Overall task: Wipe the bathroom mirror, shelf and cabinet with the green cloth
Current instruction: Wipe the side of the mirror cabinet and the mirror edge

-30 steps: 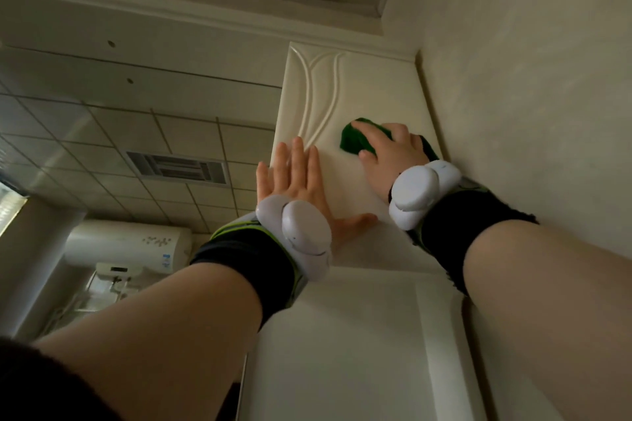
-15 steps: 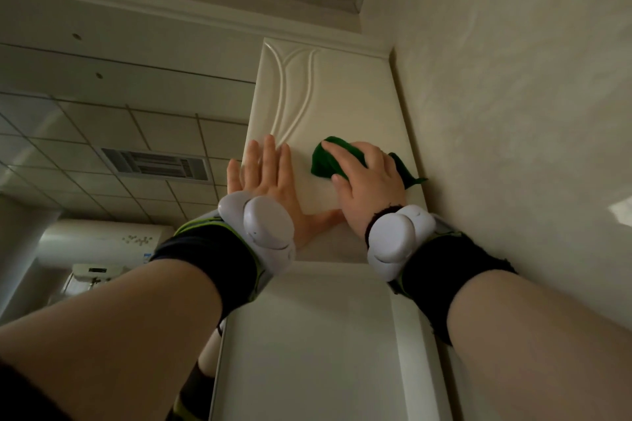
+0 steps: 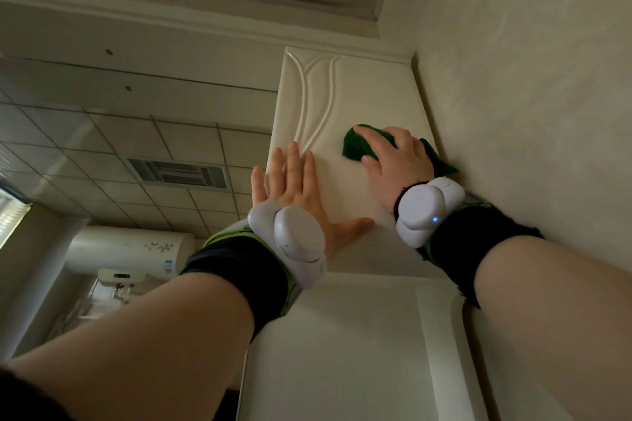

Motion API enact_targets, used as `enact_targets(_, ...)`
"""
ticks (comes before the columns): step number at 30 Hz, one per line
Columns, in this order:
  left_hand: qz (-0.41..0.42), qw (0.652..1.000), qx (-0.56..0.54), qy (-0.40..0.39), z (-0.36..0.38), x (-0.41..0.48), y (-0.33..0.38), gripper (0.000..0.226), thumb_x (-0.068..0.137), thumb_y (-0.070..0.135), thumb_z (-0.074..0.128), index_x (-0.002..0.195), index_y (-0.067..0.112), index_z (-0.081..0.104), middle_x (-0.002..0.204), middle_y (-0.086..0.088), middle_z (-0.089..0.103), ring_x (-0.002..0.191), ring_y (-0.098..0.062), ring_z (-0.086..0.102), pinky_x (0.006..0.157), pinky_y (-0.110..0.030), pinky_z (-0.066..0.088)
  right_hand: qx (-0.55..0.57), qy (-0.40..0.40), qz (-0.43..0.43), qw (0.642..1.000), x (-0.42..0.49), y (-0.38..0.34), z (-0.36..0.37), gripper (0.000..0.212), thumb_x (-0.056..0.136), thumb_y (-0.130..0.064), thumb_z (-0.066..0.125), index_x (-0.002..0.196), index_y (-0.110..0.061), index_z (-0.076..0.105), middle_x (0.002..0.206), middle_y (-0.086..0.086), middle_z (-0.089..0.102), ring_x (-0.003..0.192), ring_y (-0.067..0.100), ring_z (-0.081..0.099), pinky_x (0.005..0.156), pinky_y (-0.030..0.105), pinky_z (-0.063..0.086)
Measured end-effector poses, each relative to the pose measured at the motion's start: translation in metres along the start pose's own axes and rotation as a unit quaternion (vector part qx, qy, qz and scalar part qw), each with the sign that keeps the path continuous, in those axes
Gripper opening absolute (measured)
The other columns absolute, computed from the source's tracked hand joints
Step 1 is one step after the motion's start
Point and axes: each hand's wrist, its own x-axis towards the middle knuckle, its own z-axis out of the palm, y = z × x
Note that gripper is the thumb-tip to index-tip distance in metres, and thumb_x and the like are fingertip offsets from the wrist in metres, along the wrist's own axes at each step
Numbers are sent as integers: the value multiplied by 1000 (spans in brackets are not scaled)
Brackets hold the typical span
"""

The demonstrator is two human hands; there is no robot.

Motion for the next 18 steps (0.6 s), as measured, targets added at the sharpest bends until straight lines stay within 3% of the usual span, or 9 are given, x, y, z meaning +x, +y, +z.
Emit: enact_targets(18, -4, 1000, -11, 6, 1, 0, 0, 120, 64, 88, 37, 148, 17, -11, 154, 1, -24, 140, -19, -26, 110, -41, -18, 15, 3, 56, 998, 44, 9, -3, 44, 95, -27, 41, 138, -36, 37, 140, 9, 33, 122, 34, 35, 102, 38, 28)
